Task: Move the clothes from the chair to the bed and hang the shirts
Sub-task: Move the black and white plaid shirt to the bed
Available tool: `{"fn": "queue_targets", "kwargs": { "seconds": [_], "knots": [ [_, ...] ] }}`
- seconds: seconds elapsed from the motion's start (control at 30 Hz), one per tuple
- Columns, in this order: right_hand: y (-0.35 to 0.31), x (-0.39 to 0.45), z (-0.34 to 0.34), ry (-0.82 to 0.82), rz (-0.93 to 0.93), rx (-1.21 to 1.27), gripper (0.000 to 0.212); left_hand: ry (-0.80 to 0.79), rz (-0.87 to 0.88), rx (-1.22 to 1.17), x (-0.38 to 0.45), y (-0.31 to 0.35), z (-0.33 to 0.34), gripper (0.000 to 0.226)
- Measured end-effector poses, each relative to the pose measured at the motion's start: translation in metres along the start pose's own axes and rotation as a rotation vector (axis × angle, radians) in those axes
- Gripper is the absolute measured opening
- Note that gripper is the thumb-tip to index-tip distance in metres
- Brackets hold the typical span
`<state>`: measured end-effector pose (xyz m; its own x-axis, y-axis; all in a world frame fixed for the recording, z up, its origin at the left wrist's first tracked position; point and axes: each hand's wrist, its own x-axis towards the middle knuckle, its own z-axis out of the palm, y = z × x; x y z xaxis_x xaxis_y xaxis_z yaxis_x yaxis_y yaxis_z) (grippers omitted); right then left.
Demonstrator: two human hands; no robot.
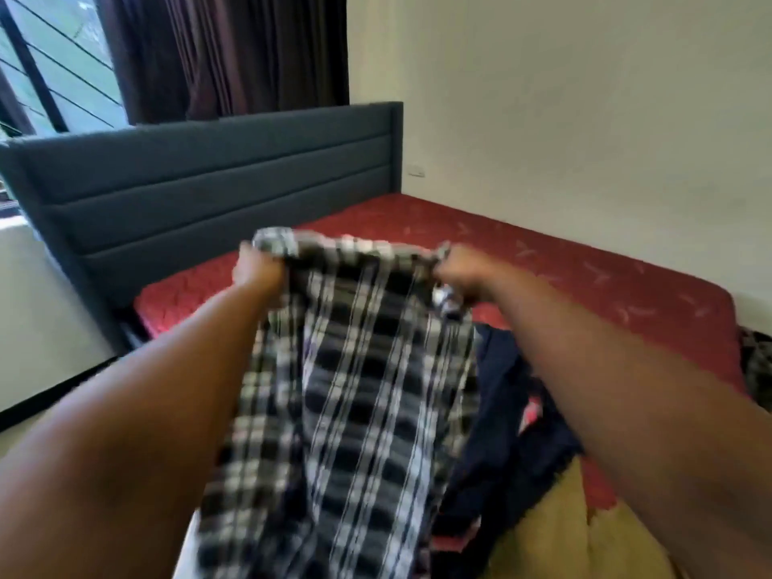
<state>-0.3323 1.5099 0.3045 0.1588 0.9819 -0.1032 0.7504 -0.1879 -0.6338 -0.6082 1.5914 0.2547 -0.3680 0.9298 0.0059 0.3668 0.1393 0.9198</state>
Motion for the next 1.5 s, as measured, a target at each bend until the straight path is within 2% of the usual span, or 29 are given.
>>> {"fn": "queue_targets", "kwargs": {
  "seconds": [0.07, 0.17, 0.27, 0.37, 0.47, 0.53, 0.6, 0.7, 0.77, 0.8, 0.87, 0.9, 1.0, 1.07, 1.13, 1.2, 1.23, 1.27, 1.33, 1.4, 1.5],
  "knots": [
    [-0.019, 0.040, -0.047, 0.307, -0.042, 0.075, 0.033, 0.059, 0.245, -0.197, 0.016, 0.066, 0.019, 0.031],
    [-0.037, 0.070, -0.103, 0.683, -0.124, 0.135, 0.055, 0.144, 0.565, -0.401, 0.036, 0.152, 0.052, 0.012],
    [-0.033, 0.088, -0.126, 0.920, -0.161, 0.097, 0.069, 0.055, 0.658, -0.623, 0.059, 0.189, 0.087, 0.008],
    [-0.007, 0.116, -0.113, 1.007, -0.267, 0.159, 0.070, -0.066, 0.684, -0.689, 0.090, 0.175, 0.135, 0.022],
    [0.031, 0.141, -0.071, 0.907, -0.209, 0.127, 0.073, -0.254, 0.660, -0.598, 0.100, 0.128, 0.185, 0.030],
    [0.061, 0.146, -0.025, 0.771, -0.082, 0.054, 0.059, -0.381, 0.585, -0.500, 0.098, 0.066, 0.213, 0.046],
    [0.094, 0.146, 0.032, 0.636, 0.060, -0.036, 0.039, -0.577, 0.480, -0.316, 0.102, -0.018, 0.234, 0.039],
    [0.140, 0.122, 0.117, 0.325, 0.197, -0.246, 0.028, -0.922, 0.540, 0.156, 0.106, -0.136, 0.236, 0.009],
    [0.165, 0.097, 0.163, 0.059, 0.256, -0.355, 0.018, -1.128, 0.565, 0.540, 0.111, -0.203, 0.225, 0.025],
    [0.178, 0.084, 0.183, -0.111, 0.293, -0.401, 0.019, -1.248, 0.522, 0.750, 0.112, -0.229, 0.217, 0.029],
    [0.202, 0.055, 0.217, -0.442, 0.382, -0.448, 0.035, -1.367, 0.368, 1.102, 0.116, -0.278, 0.208, 0.037],
    [0.208, 0.044, 0.228, -0.549, 0.441, -0.444, 0.039, -1.448, 0.302, 1.194, 0.120, -0.300, 0.208, 0.043],
    [0.206, 0.022, 0.242, -0.603, 0.621, -0.344, 0.040, -1.623, 0.154, 1.344, 0.122, -0.305, 0.212, 0.043],
    [0.204, 0.017, 0.243, -0.645, 0.674, -0.270, 0.044, -1.733, 0.185, 1.411, 0.112, -0.282, 0.218, 0.046],
    [0.204, 0.014, 0.243, -0.612, 0.706, -0.252, 0.042, -1.829, 0.147, 1.549, 0.099, -0.261, 0.230, 0.047],
    [0.203, 0.011, 0.245, -0.563, 0.718, -0.278, 0.036, -1.886, 0.074, 1.524, 0.087, -0.246, 0.245, 0.037],
    [0.201, 0.009, 0.246, -0.560, 0.721, -0.286, 0.033, -1.842, 0.159, 1.506, 0.080, -0.237, 0.251, 0.035],
    [0.201, 0.007, 0.247, -0.550, 0.716, -0.287, 0.031, -1.769, 0.365, 1.434, 0.072, -0.231, 0.260, 0.037],
    [0.201, 0.002, 0.248, -0.500, 0.703, -0.272, 0.027, -1.598, 0.610, 1.216, 0.053, -0.222, 0.270, 0.042],
    [0.204, -0.007, 0.251, -0.426, 0.702, -0.228, 0.026, -1.588, 0.737, 1.129, 0.029, -0.217, 0.275, 0.048],
    [0.205, -0.034, 0.261, -0.331, 0.742, -0.152, 0.039, -1.624, 1.000, 1.237, -0.012, -0.211, 0.272, 0.070]
  ]
}}
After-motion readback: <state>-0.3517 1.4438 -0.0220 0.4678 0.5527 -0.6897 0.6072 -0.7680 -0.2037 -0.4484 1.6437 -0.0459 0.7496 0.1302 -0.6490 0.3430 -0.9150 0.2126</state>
